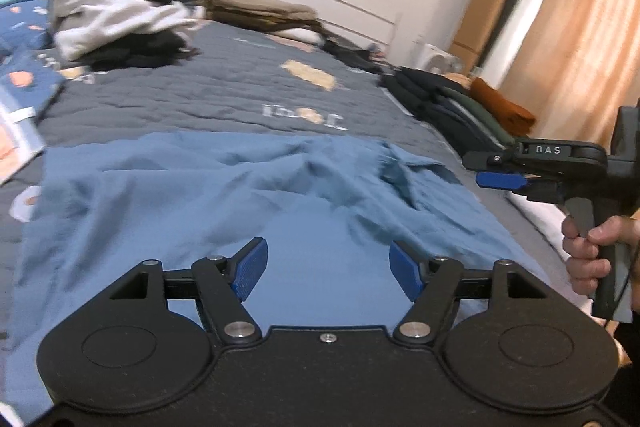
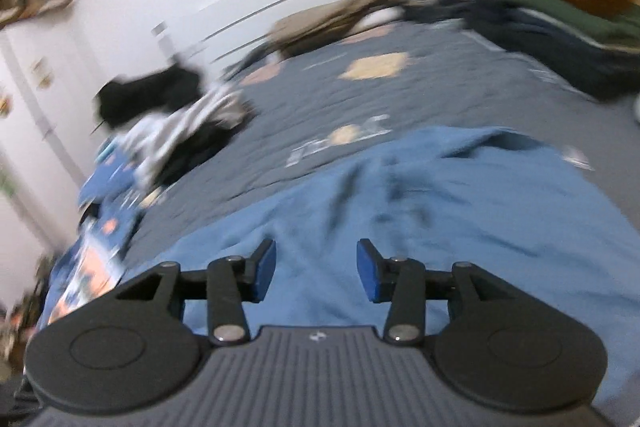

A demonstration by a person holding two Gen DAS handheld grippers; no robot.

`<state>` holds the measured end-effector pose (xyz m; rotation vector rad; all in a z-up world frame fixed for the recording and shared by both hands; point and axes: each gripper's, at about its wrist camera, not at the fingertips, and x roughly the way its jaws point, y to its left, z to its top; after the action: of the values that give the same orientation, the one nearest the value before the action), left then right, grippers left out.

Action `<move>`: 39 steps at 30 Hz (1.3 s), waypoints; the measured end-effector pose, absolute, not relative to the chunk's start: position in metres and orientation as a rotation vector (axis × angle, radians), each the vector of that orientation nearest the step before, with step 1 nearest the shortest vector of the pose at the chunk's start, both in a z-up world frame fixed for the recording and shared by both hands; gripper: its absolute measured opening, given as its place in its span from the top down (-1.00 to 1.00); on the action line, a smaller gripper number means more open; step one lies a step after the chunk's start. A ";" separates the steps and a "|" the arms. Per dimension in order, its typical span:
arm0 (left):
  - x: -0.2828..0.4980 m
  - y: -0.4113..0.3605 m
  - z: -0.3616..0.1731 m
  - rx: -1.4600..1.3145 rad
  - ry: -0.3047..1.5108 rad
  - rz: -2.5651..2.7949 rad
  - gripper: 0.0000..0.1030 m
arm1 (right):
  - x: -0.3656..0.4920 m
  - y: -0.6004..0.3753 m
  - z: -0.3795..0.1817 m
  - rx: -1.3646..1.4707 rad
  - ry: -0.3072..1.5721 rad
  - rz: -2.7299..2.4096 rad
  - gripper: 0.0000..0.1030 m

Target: Fold clothes

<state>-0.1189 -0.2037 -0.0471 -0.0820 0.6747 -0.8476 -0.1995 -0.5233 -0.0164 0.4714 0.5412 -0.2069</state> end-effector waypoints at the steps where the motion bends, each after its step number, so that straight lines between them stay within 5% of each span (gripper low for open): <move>1: -0.116 -0.200 -0.047 -0.082 0.676 -0.829 -0.30 | -0.191 -0.512 -0.015 0.455 0.552 -0.177 0.15; 39: -0.013 -0.105 -0.024 -0.029 0.658 -0.394 -0.35 | -0.107 -0.409 -0.040 0.477 0.619 0.059 0.14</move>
<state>-0.0130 -0.1051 -0.0245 -0.0288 0.6585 -0.3941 -0.1067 -0.4090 -0.0396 0.4771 0.6186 0.0589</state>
